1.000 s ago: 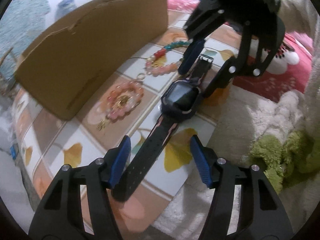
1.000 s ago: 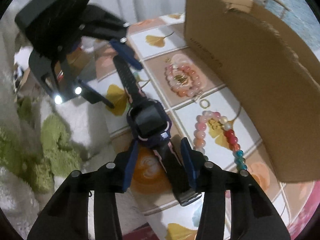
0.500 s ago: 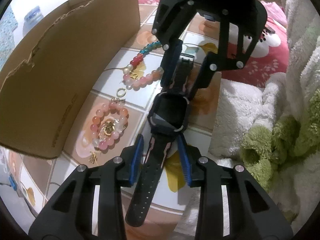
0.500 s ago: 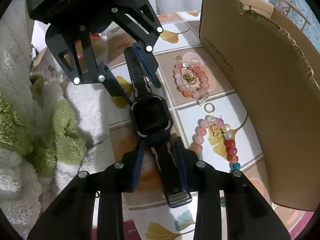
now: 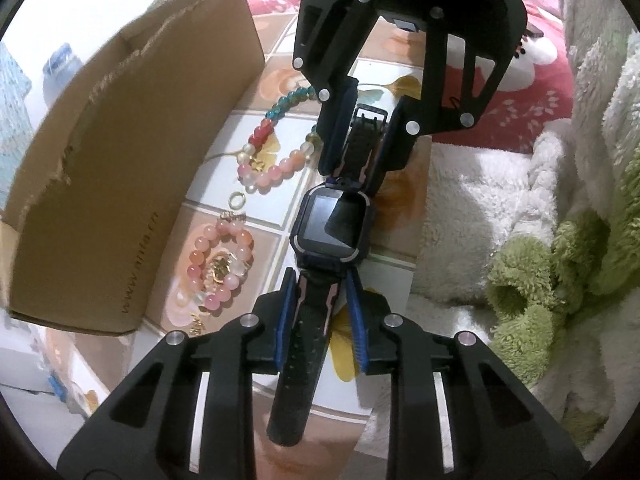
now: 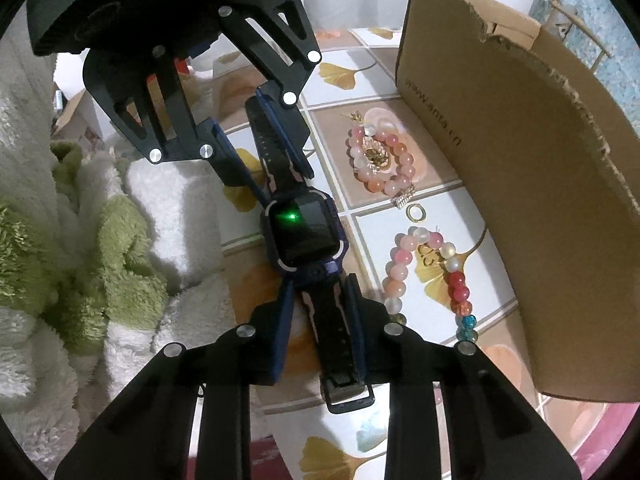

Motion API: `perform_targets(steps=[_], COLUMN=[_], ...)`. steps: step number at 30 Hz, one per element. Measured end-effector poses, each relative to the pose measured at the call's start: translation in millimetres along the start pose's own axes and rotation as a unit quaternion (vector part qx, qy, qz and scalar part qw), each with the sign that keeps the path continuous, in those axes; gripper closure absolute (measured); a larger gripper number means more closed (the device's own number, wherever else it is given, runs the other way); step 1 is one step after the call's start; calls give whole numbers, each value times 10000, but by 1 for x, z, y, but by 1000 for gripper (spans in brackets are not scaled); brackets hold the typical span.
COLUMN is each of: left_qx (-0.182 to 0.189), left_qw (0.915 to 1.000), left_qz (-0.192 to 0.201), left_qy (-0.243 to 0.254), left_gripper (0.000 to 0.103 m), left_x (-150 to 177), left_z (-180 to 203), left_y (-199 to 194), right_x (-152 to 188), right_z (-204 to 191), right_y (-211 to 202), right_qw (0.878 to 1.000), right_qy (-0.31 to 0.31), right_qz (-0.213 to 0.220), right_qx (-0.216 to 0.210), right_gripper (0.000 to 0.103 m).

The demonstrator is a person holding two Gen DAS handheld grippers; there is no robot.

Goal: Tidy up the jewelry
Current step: 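Carry the held watch with both tools over the cardboard box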

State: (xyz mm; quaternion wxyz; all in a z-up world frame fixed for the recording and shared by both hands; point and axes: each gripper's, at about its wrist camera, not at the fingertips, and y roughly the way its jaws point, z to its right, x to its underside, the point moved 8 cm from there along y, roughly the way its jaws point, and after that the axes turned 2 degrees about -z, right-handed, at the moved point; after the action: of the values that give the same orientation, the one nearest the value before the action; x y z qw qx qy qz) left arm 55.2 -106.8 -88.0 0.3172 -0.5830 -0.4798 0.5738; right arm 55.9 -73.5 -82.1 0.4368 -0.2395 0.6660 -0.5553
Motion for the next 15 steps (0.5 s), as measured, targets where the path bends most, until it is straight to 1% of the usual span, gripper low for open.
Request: perform_targets(steps=[5, 8, 11, 13, 15], left_qx=[-386, -732, -1209, -1583, -1897], left_qw=[9991, 9967, 9907, 9840, 9769], left_qz=[71, 141, 241, 317, 383], left_qy=[142, 307, 576, 761, 911], left_gripper=[79, 79, 79, 79, 79], left_x=[-12, -23, -36, -46, -54], left_z=[16, 20, 17, 8, 8], left_y=[-18, -38, -64, -85, -97], right_x=[-3, -9, -17, -25, -33], right_z=[-10, -14, -11, -6, 1], right_y=[-26, -50, -77, -99, -119], right_qw=[9989, 9963, 9908, 9853, 9796], right_qy=[-36, -89, -192, -268, -352], right_qz=[196, 377, 588, 739, 857], right_qx=[425, 767, 1203, 1516, 1781], right_gripper=[78, 78, 78, 78, 78])
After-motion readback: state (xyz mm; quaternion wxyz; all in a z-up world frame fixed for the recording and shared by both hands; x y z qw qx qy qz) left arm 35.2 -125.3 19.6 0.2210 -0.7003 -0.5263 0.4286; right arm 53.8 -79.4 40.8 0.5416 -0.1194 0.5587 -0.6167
